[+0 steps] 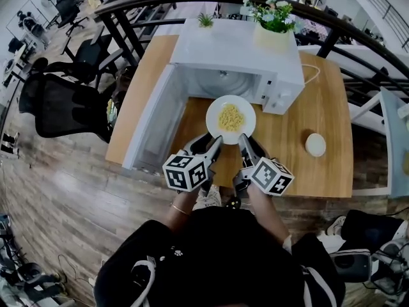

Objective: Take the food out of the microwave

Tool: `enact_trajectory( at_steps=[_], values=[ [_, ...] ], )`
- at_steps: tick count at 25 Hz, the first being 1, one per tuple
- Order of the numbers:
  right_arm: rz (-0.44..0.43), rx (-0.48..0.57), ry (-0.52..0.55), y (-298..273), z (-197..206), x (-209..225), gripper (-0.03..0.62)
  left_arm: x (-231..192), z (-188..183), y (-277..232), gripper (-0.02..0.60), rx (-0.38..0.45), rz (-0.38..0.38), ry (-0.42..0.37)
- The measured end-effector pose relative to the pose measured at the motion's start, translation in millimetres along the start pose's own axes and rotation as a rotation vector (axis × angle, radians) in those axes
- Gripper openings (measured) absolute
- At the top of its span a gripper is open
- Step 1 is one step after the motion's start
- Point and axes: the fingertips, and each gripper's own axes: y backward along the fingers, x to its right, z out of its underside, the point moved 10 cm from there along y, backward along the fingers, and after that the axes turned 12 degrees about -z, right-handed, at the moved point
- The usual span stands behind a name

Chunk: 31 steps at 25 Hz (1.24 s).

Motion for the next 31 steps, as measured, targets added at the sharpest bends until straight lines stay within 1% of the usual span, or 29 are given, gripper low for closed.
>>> enact_trajectory(
  at_steps=[14, 31],
  values=[
    [-0.015, 0.009, -0.007, 8, 15, -14, 0.08, -4, 5, 21, 0.153, 0.012, -0.001, -0.009],
    [-0.034, 0.004, -0.018, 11, 16, -20, 0.077, -2, 5, 31, 0.153, 0.018, -0.016, -0.001]
  ],
)
